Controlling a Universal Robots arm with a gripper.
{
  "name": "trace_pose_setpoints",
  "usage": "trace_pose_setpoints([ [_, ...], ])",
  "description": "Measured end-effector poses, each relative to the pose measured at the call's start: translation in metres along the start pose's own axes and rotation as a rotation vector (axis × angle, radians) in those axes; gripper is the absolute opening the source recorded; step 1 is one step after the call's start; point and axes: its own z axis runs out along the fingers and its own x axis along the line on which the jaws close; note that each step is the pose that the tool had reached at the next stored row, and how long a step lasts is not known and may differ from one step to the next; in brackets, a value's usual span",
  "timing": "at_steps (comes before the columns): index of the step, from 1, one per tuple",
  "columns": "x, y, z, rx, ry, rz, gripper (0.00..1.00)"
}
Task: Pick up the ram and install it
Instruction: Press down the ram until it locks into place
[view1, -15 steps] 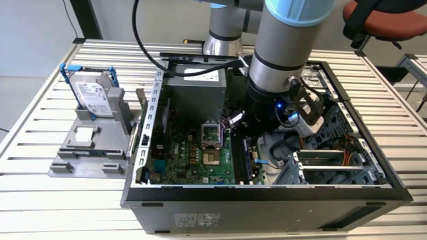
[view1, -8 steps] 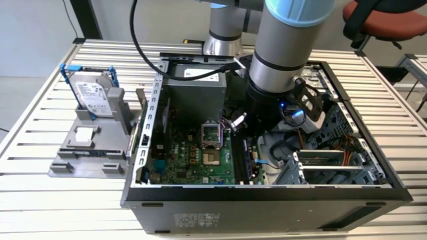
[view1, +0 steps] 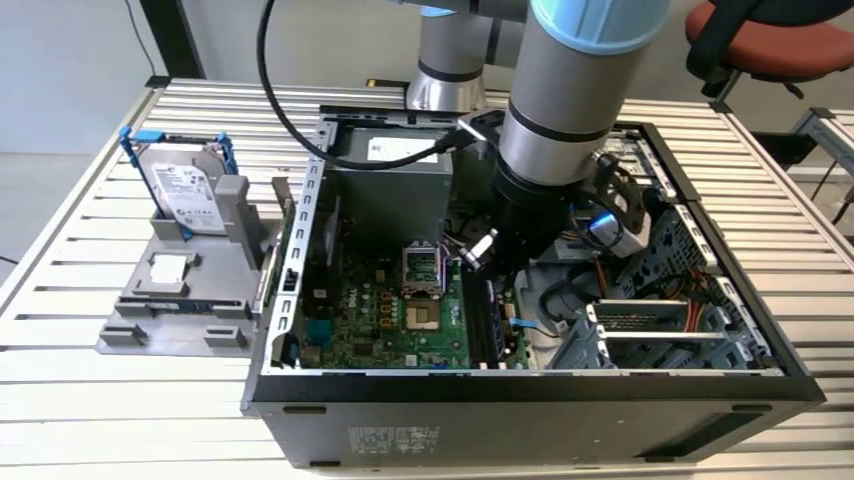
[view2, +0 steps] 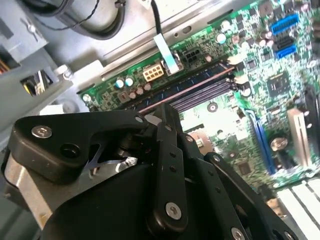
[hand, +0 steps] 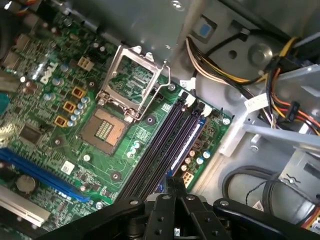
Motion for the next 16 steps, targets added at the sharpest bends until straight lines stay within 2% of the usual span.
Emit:
trace_pose_setpoints([
  [8, 0.0000, 0.0000, 0.0000, -0.0042, -0.0001, -0.139, 0.00],
  [13, -0.0001, 0.0001, 0.0000, -0.0065, 0.0000, -0.212, 0.00],
  [14, -0.0002, 0.0004, 0.0000, -0.0074, 0.0004, -0.237, 0.00],
  [16, -0.0004, 0.0007, 0.0000, -0.0086, 0.0012, -0.254, 0.00],
])
